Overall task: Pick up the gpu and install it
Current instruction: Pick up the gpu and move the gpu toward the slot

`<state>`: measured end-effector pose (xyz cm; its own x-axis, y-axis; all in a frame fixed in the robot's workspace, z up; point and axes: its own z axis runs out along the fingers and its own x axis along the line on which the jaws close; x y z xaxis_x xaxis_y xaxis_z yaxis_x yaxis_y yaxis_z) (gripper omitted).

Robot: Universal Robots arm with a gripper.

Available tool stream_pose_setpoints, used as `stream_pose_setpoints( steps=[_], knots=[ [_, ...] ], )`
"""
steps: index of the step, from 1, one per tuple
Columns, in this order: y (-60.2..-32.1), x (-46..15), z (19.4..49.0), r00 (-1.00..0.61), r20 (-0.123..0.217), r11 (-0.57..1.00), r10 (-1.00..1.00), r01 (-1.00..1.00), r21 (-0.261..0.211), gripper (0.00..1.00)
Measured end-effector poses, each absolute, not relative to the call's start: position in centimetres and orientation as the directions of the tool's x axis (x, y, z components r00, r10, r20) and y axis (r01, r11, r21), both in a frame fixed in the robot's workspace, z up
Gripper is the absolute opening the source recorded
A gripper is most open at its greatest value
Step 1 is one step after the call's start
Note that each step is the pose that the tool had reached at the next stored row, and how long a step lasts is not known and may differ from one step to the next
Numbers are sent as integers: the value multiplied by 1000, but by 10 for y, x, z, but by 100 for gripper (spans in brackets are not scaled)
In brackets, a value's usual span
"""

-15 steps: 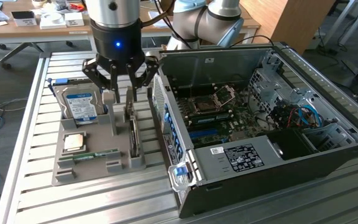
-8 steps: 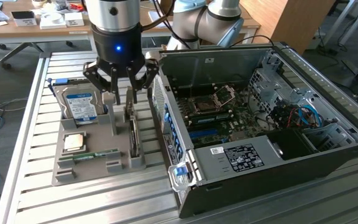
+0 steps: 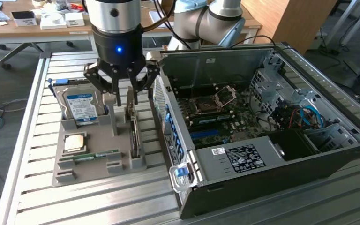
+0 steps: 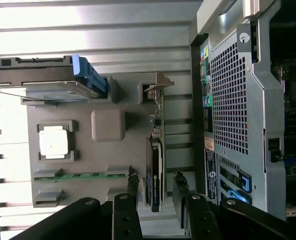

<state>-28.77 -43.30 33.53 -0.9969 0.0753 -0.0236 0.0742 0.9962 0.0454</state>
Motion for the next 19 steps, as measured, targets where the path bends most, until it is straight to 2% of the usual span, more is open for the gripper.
stream_pose_setpoints(
  steps=[19],
  knots=[
    [-433, -288, 320, -997, -23, 996, 75, 74, 45, 41]
  ],
)
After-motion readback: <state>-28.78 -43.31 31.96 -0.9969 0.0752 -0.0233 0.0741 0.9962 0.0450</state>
